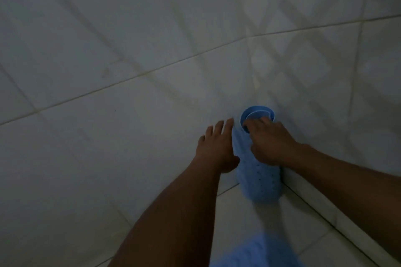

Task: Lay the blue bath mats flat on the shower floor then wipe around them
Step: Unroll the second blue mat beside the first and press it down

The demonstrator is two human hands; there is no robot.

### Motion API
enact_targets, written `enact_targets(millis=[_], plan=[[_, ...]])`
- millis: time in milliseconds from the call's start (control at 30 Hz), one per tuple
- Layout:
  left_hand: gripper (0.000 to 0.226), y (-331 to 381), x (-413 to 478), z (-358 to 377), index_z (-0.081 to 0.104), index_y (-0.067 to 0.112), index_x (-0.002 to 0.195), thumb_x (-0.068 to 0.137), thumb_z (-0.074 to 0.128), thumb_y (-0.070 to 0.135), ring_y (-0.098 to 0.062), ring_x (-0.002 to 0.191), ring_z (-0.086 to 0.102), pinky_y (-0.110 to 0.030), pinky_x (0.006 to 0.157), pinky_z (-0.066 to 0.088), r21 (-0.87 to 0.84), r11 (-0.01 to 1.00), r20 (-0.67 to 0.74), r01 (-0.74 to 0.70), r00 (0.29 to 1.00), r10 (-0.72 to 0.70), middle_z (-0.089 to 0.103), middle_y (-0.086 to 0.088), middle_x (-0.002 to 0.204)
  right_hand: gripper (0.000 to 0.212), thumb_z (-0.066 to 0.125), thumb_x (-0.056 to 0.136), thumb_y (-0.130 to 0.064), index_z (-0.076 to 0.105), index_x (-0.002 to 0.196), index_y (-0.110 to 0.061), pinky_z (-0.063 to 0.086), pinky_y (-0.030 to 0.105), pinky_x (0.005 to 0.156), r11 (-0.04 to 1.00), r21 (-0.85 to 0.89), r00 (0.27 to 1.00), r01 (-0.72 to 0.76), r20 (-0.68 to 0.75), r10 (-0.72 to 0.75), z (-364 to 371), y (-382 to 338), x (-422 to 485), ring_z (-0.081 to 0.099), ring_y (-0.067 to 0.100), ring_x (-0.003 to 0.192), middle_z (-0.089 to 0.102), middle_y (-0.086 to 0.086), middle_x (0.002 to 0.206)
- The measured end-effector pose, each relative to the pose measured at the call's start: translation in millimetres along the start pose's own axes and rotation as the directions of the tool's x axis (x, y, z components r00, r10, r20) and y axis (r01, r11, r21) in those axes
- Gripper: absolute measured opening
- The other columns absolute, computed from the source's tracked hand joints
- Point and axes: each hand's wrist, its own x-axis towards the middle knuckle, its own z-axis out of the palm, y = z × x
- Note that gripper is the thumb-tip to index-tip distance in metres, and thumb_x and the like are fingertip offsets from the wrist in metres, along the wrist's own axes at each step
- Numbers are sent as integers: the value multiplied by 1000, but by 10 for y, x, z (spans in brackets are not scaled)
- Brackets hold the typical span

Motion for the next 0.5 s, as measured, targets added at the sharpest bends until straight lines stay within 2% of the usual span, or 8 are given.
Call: enact_targets(millis=[67, 167, 233, 267, 300, 367, 433, 500], plan=[[107, 32, -13, 66, -1, 27, 161, 87, 75, 40, -33, 156, 7, -53, 124, 21, 7, 1000, 3, -28, 1000, 28, 2, -5, 171, 43, 55, 94, -32, 47, 135, -20, 38, 37, 96, 998, -37, 997, 58, -53, -60, 34, 21, -181, 42, 23, 125, 52, 2, 135], [78, 86, -109, 122, 30, 25, 155, 90, 71, 38, -32, 156, 7, -54, 123, 22, 82, 993, 13, -80, 997, 79, 8, -4, 170, 29, 60, 89, -31, 66, 116, -20, 40, 36, 85, 987, -72, 984, 143, -100, -150, 50, 54, -440, 52, 26, 112, 63, 1, 116], [53, 103, -218, 99, 53, 20, 142, 94, 64, 42, -31, 154, 15, -53, 121, 24, 172, 979, 1, -105, 994, 106, 24, -5, 166, 24, 71, 79, -30, 72, 101, -20, 45, 38, 75, 981, -104, 980, 166, -91, -176, 33, 71, -551, 59, 27, 101, 67, 0, 100], [45, 99, -273, 71, 61, 18, 133, 95, 60, 44, -31, 149, 27, -50, 117, 30, 205, 972, -18, -113, 993, 120, 38, -7, 158, 23, 73, 76, -31, 72, 97, -21, 47, 39, 73, 980, -117, 979, 162, -109, -175, 0, 70, -593, 61, 27, 98, 67, 0, 97], [41, 83, -334, 31, 65, 17, 124, 97, 58, 45, -30, 138, 41, -46, 110, 37, 218, 969, -42, -114, 991, 126, 52, -9, 144, 22, 72, 77, -32, 72, 96, -21, 47, 41, 74, 980, -121, 977, 161, -124, -176, -61, 56, -616, 62, 27, 99, 67, -1, 97], [34, 16, -469, -89, 67, 17, 111, 98, 55, 46, -29, 114, 58, -38, 90, 42, 186, 979, -72, -90, 992, 104, 66, -9, 118, 26, 60, 82, -37, 70, 100, -22, 41, 44, 85, 977, -105, 969, 187, -144, -201, -250, -14, -619, 60, 27, 107, 66, -1, 103], [34, -121, -587, -204, 64, 20, 108, 97, 56, 51, -30, 106, 63, -34, 79, 41, 98, 995, -50, -32, 998, 37, 69, -9, 113, 33, 47, 91, -40, 63, 114, -23, 27, 44, 102, 969, -84, 966, 234, -97, -242, -447, -162, -557, 53, 24, 122, 62, -1, 117], [45, -313, -716, -309, 65, 21, 111, 91, 61, 61, -31, 109, 62, -36, 81, 45, 0, 999, -1, 51, 999, -51, 68, -10, 117, 35, 46, 97, -43, 57, 124, -23, 22, 41, 109, 955, -57, 956, 290, -14, -291, -591, -382, -482, 53, 22, 125, 62, 0, 124]])
